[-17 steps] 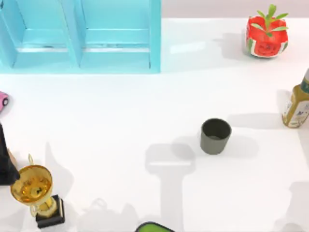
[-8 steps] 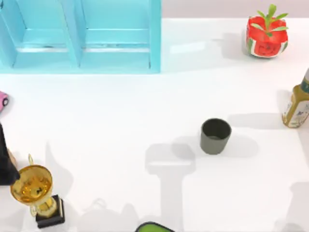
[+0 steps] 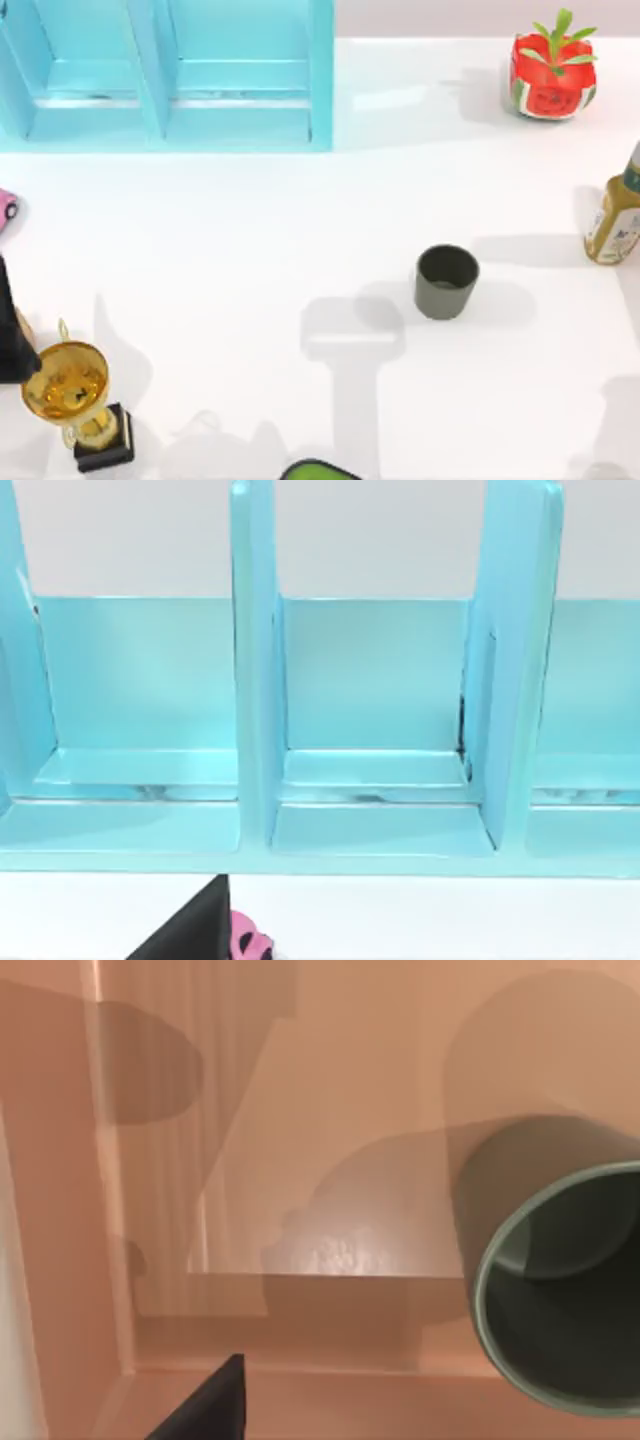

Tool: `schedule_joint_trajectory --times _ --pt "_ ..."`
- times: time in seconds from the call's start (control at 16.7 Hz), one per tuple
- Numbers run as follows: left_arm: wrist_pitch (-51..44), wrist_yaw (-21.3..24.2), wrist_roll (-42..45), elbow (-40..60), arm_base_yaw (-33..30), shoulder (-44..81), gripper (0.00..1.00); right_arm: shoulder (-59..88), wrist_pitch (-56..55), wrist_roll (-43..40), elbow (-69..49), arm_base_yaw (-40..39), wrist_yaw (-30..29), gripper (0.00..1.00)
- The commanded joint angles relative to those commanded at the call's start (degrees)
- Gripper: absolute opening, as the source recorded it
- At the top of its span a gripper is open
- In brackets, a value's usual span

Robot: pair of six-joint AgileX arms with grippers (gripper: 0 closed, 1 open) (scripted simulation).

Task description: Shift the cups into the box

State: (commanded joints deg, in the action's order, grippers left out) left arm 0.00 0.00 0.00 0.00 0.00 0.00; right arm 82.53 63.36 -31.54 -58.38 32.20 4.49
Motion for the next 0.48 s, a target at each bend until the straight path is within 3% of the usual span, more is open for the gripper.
schedule_joint_trajectory --times 0.24,0.48 --pt "0.00 0.00 0.00 0.00 0.00 0.00 1.00 0.39 4.25 -0.08 -4.27 0.32 0.05 1.00" --pt "0.00 0.00 0.00 0.00 0.00 0.00 1.00 0.71 16.03 -0.33 -16.28 0.52 0.00 1.00"
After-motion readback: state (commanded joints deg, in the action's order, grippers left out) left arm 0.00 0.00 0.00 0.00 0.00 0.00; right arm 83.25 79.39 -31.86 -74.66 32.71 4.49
